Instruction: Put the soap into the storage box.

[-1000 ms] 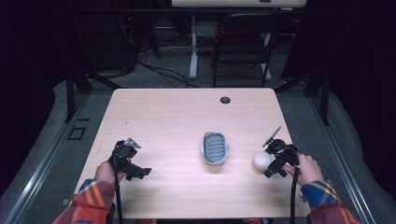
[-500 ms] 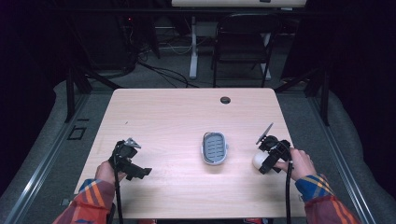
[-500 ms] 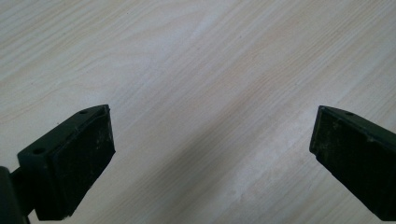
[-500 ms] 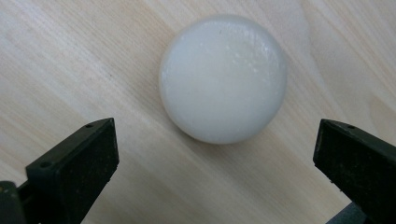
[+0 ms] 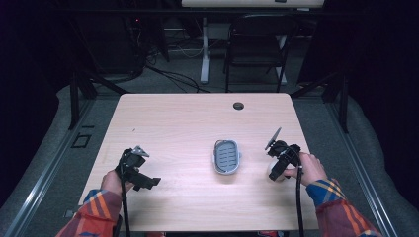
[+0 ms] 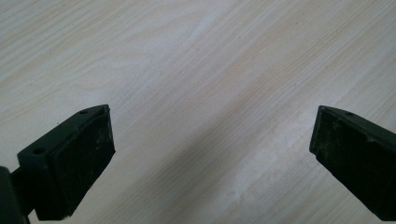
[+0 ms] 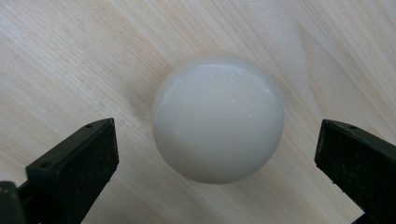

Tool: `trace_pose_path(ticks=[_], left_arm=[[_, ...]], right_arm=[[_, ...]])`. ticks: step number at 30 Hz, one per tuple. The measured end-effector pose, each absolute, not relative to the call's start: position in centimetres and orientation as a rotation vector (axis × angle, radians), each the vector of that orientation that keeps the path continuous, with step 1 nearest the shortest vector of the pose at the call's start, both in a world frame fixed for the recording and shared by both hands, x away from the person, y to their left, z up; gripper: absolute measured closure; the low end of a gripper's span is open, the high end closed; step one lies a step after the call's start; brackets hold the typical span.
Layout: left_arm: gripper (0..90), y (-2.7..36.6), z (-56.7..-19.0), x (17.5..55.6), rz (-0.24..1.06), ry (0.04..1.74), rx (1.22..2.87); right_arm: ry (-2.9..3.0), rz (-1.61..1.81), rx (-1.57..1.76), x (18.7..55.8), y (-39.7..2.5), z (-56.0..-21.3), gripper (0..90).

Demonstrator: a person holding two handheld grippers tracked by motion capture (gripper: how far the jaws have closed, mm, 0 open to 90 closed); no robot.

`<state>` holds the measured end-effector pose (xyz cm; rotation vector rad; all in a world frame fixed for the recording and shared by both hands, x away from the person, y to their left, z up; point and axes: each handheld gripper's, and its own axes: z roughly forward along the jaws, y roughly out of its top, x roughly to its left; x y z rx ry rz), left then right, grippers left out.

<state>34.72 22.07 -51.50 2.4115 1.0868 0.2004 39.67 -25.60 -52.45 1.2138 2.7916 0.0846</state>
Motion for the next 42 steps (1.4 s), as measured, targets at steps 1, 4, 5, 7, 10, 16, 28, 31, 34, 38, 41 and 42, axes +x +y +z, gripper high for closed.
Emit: trace_pose_path(ticks=[1, 4, 5, 7, 10, 16, 28, 31, 34, 38, 41, 42], left_arm=[[0.0, 22.1, -51.5, 34.7, 0.201, 1.086, 2.410], [0.0, 22.1, -51.5, 34.8, 0.199, 1.086, 2.412], [0.0, 22.1, -51.5, 34.8, 0.198, 1.087, 2.413], [0.0, 22.0, -51.5, 34.8, 0.197, 1.087, 2.413], [0.0, 22.0, -51.5, 34.8, 0.199, 1.086, 2.413], [0.0, 22.1, -51.5, 34.8, 0.198, 1.086, 2.414], [0.0, 22.0, -51.5, 34.8, 0.197, 1.086, 2.418], [0.0, 22.1, -51.5, 34.8, 0.197, 1.088, 2.417], [0.0, 22.0, -51.5, 34.8, 0.197, 1.088, 2.417], [0.0, 22.1, -51.5, 34.8, 0.197, 1.088, 2.417], [0.0, 22.0, -51.5, 34.8, 0.197, 1.088, 2.419], [0.0, 22.0, -51.5, 34.8, 0.197, 1.088, 2.419]], right_arm=[[2.789, 0.066, 1.206, 39.7, -25.6, -52.4, 0.0], [2.809, 0.052, 1.189, 39.9, -25.5, -52.3, 6.6], [2.812, 0.047, 1.174, 40.0, -25.5, -52.3, 6.4], [2.805, 0.060, 1.186, 40.0, -25.4, -52.5, 6.4], [2.809, 0.044, 1.172, 40.2, -25.3, -52.5, 7.4], [2.821, -0.002, 1.162, 40.5, -24.9, -52.9, 14.3], [2.829, -0.025, 1.182, 40.9, -24.6, -53.6, 20.7], [2.818, -0.027, 1.188, 40.9, -24.6, -53.6, 23.4], [2.820, -0.019, 1.198, 40.9, -24.7, -53.7, 23.5], [2.823, -0.038, 1.183, 40.9, -24.7, -53.8, 23.5], [2.822, -0.043, 1.193, 40.9, -24.6, -54.0, 23.5], [2.822, -0.043, 1.193, 40.9, -24.6, -54.0, 23.5]])
